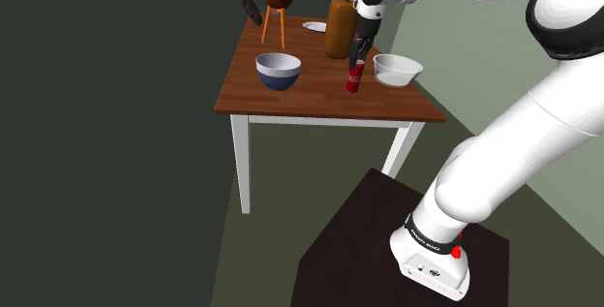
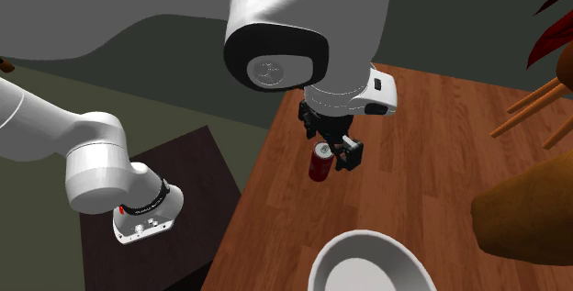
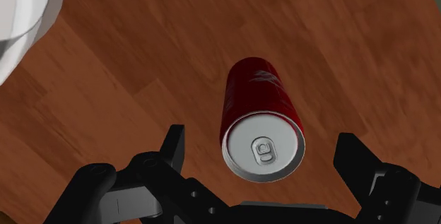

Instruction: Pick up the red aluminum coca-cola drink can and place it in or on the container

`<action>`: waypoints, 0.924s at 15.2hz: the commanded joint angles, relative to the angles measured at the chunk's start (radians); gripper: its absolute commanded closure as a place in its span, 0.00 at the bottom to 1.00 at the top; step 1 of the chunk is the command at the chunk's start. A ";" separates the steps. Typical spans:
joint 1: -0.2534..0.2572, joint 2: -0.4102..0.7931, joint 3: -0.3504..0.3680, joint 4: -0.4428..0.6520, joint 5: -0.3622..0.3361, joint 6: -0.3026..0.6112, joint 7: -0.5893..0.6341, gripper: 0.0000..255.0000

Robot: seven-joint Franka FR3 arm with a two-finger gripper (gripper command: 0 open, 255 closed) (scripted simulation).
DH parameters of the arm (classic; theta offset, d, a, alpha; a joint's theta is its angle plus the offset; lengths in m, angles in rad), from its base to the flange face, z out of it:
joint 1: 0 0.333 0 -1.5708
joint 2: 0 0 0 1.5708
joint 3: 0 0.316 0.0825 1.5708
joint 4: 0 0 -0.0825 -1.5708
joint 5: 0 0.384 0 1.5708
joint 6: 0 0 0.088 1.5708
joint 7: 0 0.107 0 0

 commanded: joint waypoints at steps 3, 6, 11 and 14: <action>-0.001 0.006 -0.003 -0.030 0.001 0.036 -0.001 0.00; -0.001 0.006 -0.003 -0.030 0.001 0.036 -0.001 0.00; -0.001 0.006 -0.003 -0.030 0.001 0.036 -0.001 1.00; -0.001 0.006 -0.003 -0.030 0.001 0.036 -0.001 1.00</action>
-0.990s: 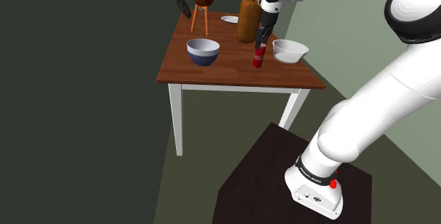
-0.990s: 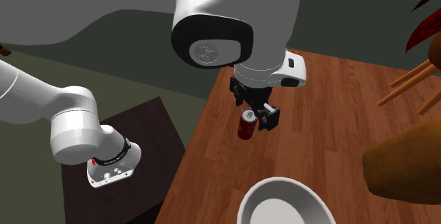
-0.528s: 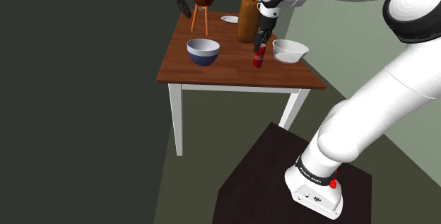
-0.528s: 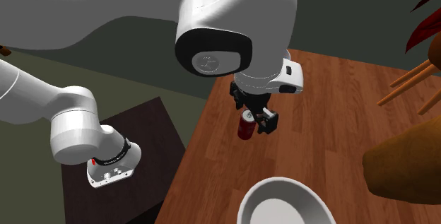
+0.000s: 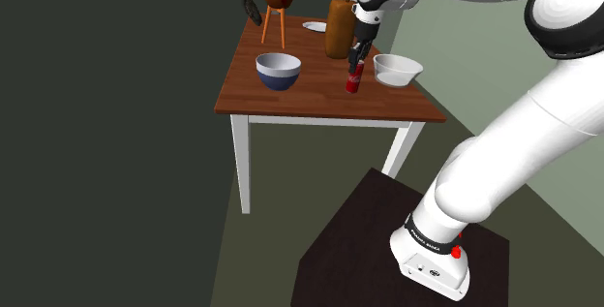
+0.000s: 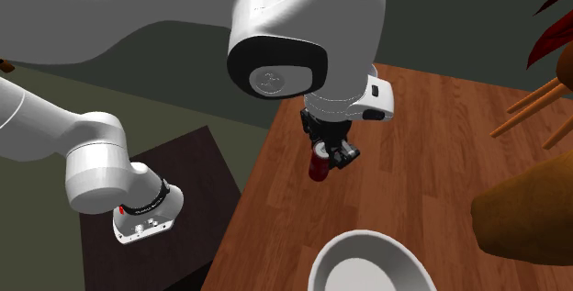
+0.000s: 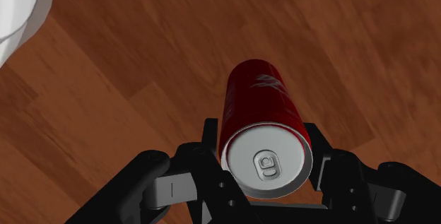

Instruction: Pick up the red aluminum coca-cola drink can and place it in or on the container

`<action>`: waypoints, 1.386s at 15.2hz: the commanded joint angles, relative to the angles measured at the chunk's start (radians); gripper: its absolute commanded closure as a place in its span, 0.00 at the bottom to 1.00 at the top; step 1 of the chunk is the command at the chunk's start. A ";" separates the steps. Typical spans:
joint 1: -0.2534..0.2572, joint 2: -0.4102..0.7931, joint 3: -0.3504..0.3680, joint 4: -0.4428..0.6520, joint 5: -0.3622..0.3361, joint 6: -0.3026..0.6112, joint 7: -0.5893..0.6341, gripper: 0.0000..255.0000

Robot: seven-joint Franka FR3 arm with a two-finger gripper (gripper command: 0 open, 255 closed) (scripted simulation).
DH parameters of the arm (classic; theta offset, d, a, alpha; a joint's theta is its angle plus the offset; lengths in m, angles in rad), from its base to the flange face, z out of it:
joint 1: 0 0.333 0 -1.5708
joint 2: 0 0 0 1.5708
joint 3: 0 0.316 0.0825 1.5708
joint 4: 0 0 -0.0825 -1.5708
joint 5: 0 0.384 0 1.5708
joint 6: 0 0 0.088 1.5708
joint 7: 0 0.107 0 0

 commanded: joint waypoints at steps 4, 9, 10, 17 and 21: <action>-0.001 0.000 -0.001 -0.002 -0.001 0.001 0.000 1.00; 0.001 -0.003 0.003 0.050 0.000 -0.053 -0.001 1.00; 0.001 -0.003 0.004 0.063 0.001 -0.067 -0.001 1.00; 0.004 0.002 0.008 0.161 0.006 -0.161 -0.006 1.00; 0.006 0.010 0.009 0.223 0.010 -0.215 -0.009 1.00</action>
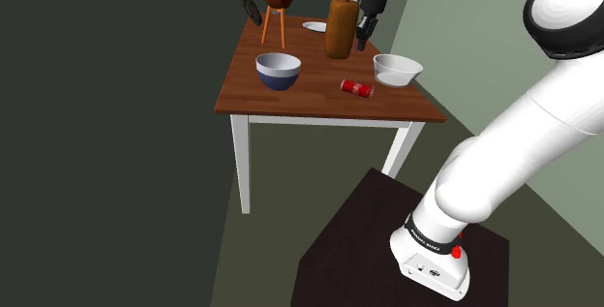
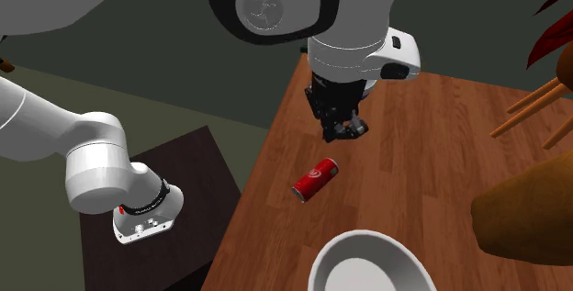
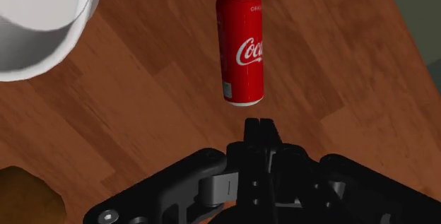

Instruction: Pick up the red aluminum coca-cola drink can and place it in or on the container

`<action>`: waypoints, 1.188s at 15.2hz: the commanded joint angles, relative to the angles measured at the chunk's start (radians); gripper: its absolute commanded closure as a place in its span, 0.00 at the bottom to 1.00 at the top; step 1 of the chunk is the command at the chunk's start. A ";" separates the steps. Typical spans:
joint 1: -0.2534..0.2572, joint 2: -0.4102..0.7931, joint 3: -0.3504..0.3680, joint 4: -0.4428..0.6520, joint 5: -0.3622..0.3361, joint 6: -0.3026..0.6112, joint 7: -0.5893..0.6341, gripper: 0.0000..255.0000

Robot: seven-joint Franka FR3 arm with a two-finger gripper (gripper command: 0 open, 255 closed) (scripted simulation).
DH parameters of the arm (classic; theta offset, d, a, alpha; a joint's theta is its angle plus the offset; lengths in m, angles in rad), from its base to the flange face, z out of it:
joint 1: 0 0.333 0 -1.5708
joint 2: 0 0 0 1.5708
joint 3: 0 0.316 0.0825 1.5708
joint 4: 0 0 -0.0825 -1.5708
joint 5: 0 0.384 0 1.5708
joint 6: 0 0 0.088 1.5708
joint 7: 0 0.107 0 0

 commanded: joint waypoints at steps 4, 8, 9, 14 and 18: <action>-0.004 0.021 -0.017 -0.039 0.017 0.033 -0.022 0.00; -0.011 0.072 -0.048 -0.109 0.055 0.098 -0.070 0.00; -0.013 0.087 -0.055 -0.125 0.065 0.114 -0.083 0.00; -0.017 0.116 -0.065 -0.183 0.084 0.178 -0.105 0.00; -0.017 0.126 -0.067 -0.228 0.088 0.231 -0.108 0.00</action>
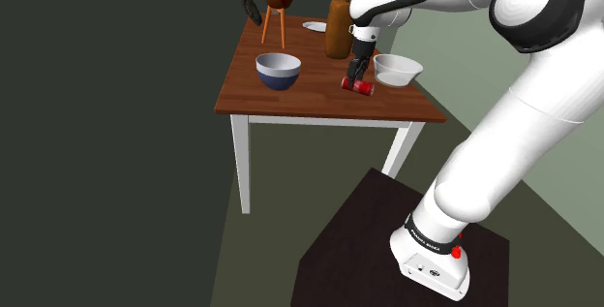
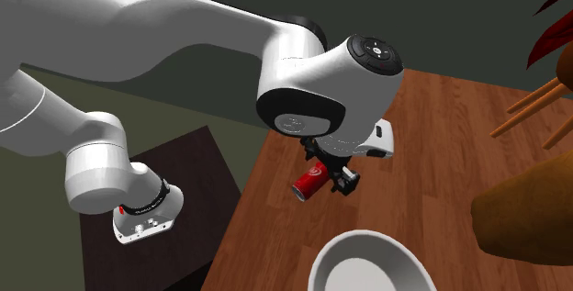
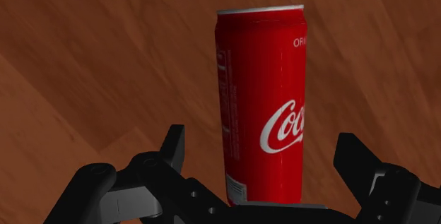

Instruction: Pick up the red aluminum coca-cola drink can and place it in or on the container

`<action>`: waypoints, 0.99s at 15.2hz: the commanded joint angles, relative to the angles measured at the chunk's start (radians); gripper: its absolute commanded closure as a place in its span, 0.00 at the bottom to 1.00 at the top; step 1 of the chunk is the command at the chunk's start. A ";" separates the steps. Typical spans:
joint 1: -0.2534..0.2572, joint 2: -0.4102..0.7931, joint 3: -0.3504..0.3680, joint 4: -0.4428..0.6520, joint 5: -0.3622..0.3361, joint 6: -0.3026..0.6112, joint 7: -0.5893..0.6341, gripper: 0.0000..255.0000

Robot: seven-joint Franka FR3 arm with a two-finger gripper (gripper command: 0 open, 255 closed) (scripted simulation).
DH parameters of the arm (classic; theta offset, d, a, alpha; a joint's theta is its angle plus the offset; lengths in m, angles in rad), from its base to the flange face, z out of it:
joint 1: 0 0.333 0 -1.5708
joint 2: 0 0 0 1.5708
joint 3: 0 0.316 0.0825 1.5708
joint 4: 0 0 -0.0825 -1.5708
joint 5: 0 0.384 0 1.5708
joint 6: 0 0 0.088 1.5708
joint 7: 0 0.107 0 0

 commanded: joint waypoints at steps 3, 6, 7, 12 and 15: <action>0.001 0.003 0.000 -0.019 0.001 0.022 0.000 0.00; 0.001 0.003 0.000 -0.019 0.001 0.022 0.000 0.00; 0.001 0.003 0.000 -0.019 0.001 0.022 0.000 0.00; 0.001 0.003 0.000 -0.020 0.001 0.022 0.001 1.00; 0.001 0.003 0.000 -0.020 0.001 0.022 0.001 1.00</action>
